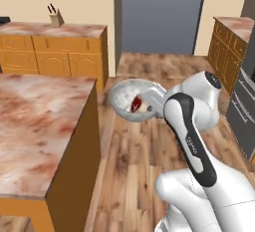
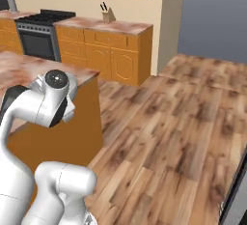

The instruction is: The microwave is finished heating the steak and lemon wedge. Take the bowl containing the food and place it on the dining counter.

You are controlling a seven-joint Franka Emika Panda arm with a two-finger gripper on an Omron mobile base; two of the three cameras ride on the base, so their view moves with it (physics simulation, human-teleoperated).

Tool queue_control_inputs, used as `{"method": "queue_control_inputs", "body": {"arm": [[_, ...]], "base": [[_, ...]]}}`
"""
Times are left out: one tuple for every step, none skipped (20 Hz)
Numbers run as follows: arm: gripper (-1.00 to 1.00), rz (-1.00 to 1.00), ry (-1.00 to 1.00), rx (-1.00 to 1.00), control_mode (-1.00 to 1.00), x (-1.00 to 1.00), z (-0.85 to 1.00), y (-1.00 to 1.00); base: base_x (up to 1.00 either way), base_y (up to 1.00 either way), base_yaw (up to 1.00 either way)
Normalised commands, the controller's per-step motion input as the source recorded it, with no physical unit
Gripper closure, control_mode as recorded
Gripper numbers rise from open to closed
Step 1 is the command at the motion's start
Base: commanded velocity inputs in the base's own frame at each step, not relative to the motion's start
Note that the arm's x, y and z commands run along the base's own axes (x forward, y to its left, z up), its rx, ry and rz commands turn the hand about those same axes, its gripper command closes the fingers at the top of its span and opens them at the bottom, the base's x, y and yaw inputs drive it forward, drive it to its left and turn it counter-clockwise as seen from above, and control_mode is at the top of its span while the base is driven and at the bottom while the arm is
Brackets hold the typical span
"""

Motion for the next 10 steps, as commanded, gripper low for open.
{"method": "queue_control_inputs", "body": {"arm": [[1.0, 0.0, 0.0, 0.0, 1.0, 0.0, 0.0, 0.0], [1.0, 0.0, 0.0, 0.0, 1.0, 0.0, 0.0, 0.0], [1.0, 0.0, 0.0, 0.0, 1.0, 0.0, 0.0, 0.0], [1.0, 0.0, 0.0, 0.0, 1.0, 0.0, 0.0, 0.0], [1.0, 0.0, 0.0, 0.0, 1.0, 0.0, 0.0, 0.0], [1.0, 0.0, 0.0, 0.0, 1.0, 0.0, 0.0, 0.0], [1.0, 0.0, 0.0, 0.0, 1.0, 0.0, 0.0, 0.0], [1.0, 0.0, 0.0, 0.0, 1.0, 0.0, 0.0, 0.0], [1.0, 0.0, 0.0, 0.0, 1.0, 0.0, 0.0, 0.0], [1.0, 0.0, 0.0, 0.0, 1.0, 0.0, 0.0, 0.0]], "base": [[1.0, -0.04, 0.43], [1.0, -0.05, 0.48], [1.0, -0.01, 0.51], [1.0, 0.0, 0.53], [1.0, 0.0, 0.54], [1.0, 0.0, 0.55], [0.96, 0.0, 0.57], [0.86, 0.0, 0.59], [0.79, 0.0, 0.62], [0.74, 0.0, 0.65]]}}
